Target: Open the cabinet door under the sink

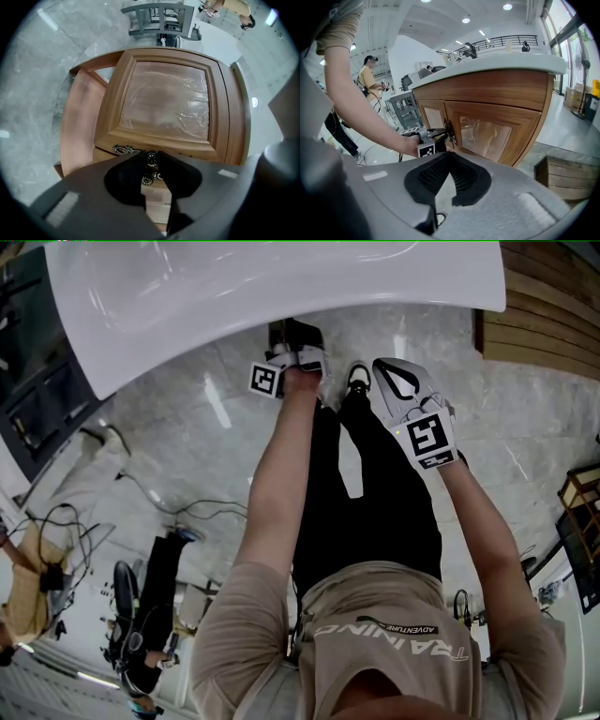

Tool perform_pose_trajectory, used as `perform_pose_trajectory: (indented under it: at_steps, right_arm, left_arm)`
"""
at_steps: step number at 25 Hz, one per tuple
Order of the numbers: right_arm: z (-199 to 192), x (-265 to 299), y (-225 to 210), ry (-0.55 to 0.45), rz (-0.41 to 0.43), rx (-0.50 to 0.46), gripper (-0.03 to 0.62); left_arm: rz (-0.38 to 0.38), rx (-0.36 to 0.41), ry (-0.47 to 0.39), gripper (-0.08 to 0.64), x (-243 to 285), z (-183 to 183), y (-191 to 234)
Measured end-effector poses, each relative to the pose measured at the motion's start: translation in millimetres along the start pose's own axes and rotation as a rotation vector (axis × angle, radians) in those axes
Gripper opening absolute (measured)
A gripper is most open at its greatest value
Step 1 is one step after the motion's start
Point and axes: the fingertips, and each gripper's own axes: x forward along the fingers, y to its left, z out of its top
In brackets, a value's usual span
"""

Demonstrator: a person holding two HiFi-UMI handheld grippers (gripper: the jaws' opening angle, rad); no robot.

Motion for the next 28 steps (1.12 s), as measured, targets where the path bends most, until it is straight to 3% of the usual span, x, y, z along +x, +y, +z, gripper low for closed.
perform_pose_trajectory:
  at_steps: [28]
  right_arm:
    - [-8.8,-0.9,33.5,-0.01,0.056,-0.031,0.002]
  left_arm:
    - [0.026,0.144,0.229,0.101,-45.0,4.9,-2.7]
